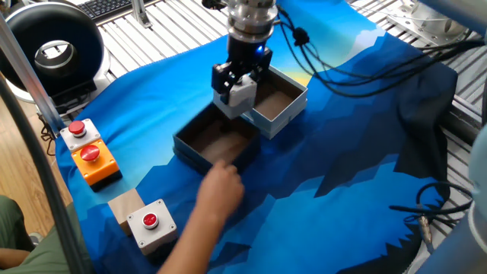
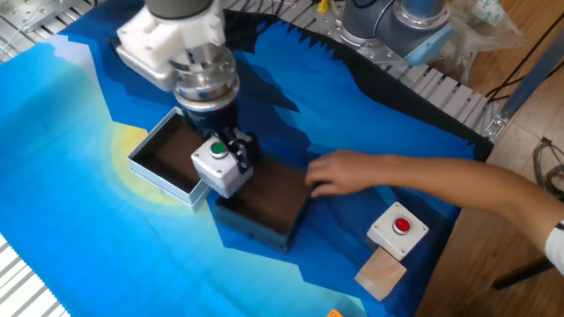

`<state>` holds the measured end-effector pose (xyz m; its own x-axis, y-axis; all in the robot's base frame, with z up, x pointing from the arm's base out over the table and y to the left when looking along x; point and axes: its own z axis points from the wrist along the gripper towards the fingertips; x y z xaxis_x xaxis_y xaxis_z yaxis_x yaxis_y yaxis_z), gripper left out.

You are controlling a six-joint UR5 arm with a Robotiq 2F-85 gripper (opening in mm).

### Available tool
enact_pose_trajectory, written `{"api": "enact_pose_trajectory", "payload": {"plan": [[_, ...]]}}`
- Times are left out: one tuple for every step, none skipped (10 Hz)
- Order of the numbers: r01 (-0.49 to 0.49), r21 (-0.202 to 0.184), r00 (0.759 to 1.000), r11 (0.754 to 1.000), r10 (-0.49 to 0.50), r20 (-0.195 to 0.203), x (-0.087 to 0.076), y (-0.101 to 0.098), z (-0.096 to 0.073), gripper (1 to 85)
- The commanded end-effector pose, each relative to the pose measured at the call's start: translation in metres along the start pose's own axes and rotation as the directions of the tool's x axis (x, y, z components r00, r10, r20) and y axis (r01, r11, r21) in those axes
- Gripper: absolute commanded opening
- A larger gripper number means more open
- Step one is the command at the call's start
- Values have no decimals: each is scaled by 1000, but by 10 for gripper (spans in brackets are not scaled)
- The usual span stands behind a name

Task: Move an object from one box to another

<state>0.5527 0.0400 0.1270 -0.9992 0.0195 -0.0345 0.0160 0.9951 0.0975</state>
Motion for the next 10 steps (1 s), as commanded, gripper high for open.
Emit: {"api": "enact_pose_trajectory", "payload": {"plan": [[152,157,988,976,-145,-54,-8,-64,-12,10],[235,194,971,953,-220,-95,-3,-76,-14,10],[300,202,952,932,-279,-127,0,-81,-16,10],[349,198,935,916,-327,-135,0,-82,-16,10],[371,155,927,916,-357,-112,-4,-70,-13,10],[289,105,953,952,-276,-123,7,-57,-12,10],[213,102,973,972,-201,-115,8,-54,-11,10],[140,87,986,986,-131,-102,15,-22,-11,10],[93,93,993,991,-86,-78,21,14,-7,10],[77,91,996,993,-71,-62,24,29,-1,10]]}}
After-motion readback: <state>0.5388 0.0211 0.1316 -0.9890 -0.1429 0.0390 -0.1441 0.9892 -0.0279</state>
